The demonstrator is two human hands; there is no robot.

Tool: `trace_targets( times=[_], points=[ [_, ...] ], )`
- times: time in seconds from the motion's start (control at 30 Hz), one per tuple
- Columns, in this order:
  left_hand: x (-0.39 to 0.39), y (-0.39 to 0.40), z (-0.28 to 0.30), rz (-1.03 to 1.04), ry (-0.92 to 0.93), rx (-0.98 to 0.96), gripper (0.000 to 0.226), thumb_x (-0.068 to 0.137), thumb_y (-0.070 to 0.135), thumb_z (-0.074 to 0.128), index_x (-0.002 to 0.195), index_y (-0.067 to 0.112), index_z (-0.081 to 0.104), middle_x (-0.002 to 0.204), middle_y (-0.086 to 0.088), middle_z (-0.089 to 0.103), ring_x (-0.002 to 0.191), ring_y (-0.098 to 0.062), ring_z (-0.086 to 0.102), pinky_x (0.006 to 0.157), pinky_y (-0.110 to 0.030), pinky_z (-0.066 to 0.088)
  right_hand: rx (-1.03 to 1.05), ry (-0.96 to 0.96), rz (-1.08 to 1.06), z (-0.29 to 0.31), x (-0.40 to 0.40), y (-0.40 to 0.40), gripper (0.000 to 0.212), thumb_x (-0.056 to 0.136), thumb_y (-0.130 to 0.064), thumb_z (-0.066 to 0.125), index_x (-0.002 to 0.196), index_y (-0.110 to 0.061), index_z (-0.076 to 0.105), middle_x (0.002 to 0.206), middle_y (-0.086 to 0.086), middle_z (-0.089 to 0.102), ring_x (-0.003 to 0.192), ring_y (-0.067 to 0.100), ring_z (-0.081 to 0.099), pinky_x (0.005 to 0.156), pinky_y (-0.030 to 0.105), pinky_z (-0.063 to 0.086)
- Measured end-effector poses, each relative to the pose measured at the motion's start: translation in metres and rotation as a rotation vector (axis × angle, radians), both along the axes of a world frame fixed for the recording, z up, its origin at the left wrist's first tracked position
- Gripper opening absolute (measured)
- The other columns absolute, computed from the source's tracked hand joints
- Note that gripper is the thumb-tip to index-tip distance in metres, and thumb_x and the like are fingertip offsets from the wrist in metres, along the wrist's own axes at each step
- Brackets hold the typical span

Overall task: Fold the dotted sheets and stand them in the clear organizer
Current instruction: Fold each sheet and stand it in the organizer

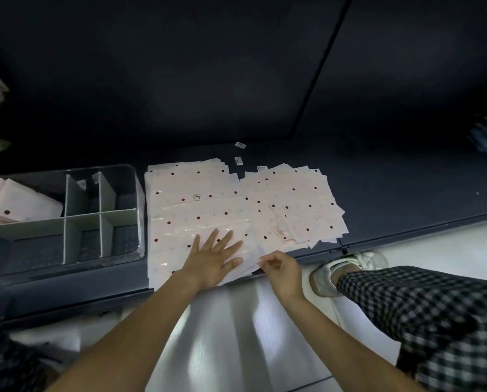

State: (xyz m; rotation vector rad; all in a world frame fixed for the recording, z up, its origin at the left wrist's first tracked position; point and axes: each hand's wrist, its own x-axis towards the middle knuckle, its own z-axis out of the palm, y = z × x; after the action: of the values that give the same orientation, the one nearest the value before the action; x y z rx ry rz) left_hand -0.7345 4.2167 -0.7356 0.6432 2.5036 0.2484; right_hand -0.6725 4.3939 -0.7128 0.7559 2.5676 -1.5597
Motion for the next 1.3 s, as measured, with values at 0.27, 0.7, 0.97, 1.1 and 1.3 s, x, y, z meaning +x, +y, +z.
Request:
trace_targets(
  times=[0.27, 0.7, 0.97, 1.1, 1.3],
  points=[
    [0.004, 0.000, -0.003, 0.019, 0.016, 0.035, 0.054, 0.096, 0.059, 0.013, 0.147, 0.047, -0.003, 0.156, 0.016, -0.018, 0.143, -0.014, -0.024, 0.114, -0.048, -0.018, 0.139, 0.075, -0.129, 0.000, 0.033, -0.021, 0.014, 0.085, -0.008, 0.061, 0.076, -0.017, 0.055, 0.071, -0.003, 0.062, 0.070, 0.017, 0.059, 0.067, 0.029, 0.047],
    [0.036, -0.055, 0.011, -0.101, 0.055, 0.072, 0.087, 0.083, 0.072, 0.039, 0.150, 0.037, -0.003, 0.153, 0.013, -0.022, 0.141, -0.011, -0.024, 0.115, -0.037, -0.017, -0.458, -0.070, -0.121, 0.012, 0.016, -0.012, 0.023, 0.087, 0.003, 0.057, 0.108, -0.007, 0.059, 0.071, 0.006, 0.058, 0.060, 0.015, 0.055, 0.056, 0.017, 0.050],
    [0.069, -0.084, 0.009, -0.012, 0.224, 0.069, 0.066, 0.098, 0.026, 0.044, 0.151, 0.031, 0.005, 0.158, 0.008, -0.004, 0.147, -0.015, 0.000, 0.117, -0.026, -0.004, -0.672, -0.221, -0.001, 0.026, 0.008, 0.005, 0.012, 0.090, -0.005, 0.058, 0.099, -0.004, 0.066, 0.075, 0.007, 0.066, 0.063, 0.014, 0.064, 0.064, 0.021, 0.054],
    [0.063, -0.091, 0.034, 0.259, 0.118, 0.323, 0.033, 0.098, 0.020, 0.046, 0.126, 0.032, 0.059, 0.130, 0.011, 0.059, 0.120, -0.011, 0.054, 0.099, -0.025, 0.042, -0.328, -0.277, 0.423, 0.044, 0.003, 0.024, 0.032, 0.076, -0.009, 0.076, 0.106, -0.016, 0.065, 0.089, 0.003, 0.061, 0.081, 0.011, 0.059, 0.080, 0.016, 0.046],
    [0.035, -0.098, 0.086, 0.417, -0.219, 0.682, 0.028, 0.098, 0.019, 0.050, 0.071, 0.013, 0.055, 0.069, 0.000, 0.048, 0.067, -0.013, 0.043, 0.067, -0.028, 0.037, -0.028, -0.065, 0.564, 0.077, -0.023, 0.037, 0.023, 0.088, -0.017, 0.064, 0.078, 0.003, 0.068, 0.086, 0.005, 0.056, 0.078, 0.011, 0.052, 0.070, 0.011, 0.037]
  ],
)
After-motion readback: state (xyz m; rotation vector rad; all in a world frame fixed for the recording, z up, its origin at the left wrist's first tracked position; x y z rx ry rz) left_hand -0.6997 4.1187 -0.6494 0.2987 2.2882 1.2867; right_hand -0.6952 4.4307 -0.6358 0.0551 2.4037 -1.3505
